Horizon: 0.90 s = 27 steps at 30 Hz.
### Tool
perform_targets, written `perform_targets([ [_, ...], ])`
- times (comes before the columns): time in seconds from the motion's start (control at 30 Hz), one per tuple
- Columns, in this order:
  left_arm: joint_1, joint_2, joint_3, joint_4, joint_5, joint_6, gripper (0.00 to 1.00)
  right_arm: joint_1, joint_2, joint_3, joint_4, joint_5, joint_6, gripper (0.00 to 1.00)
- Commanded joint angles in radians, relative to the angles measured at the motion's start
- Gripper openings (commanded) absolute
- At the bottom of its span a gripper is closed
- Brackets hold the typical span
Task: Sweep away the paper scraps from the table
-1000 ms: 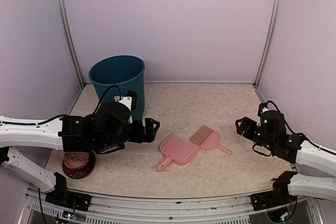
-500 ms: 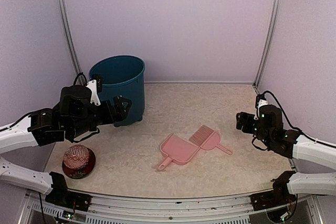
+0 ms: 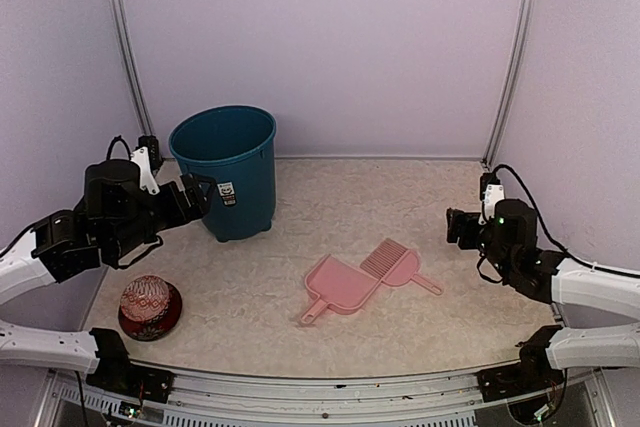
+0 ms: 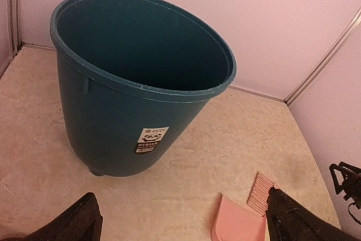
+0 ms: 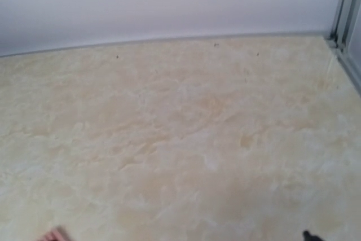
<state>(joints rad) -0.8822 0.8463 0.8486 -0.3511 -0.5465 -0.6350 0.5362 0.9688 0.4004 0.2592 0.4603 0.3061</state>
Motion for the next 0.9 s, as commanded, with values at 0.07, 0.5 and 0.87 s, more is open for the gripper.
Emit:
perform_targets([
  [0.07, 0.012, -0.006, -0.083, 0.106, -0.177, 0.146, 0.99, -0.006, 0.023, -0.037, 0.191, 0.069, -0.211, 0.91],
  [0.5, 0.331, 0.151, -0.289, 0.442, 0.016, 0.275, 0.99, -0.102, 0.306, -0.1, 0.645, 0.041, -0.64, 1.0],
  [0.87, 0.544, 0.345, -0.288, 0.586, 0.149, 0.397, 0.99, -0.293, 0.509, -0.124, 0.894, -0.208, -0.538, 1.0],
])
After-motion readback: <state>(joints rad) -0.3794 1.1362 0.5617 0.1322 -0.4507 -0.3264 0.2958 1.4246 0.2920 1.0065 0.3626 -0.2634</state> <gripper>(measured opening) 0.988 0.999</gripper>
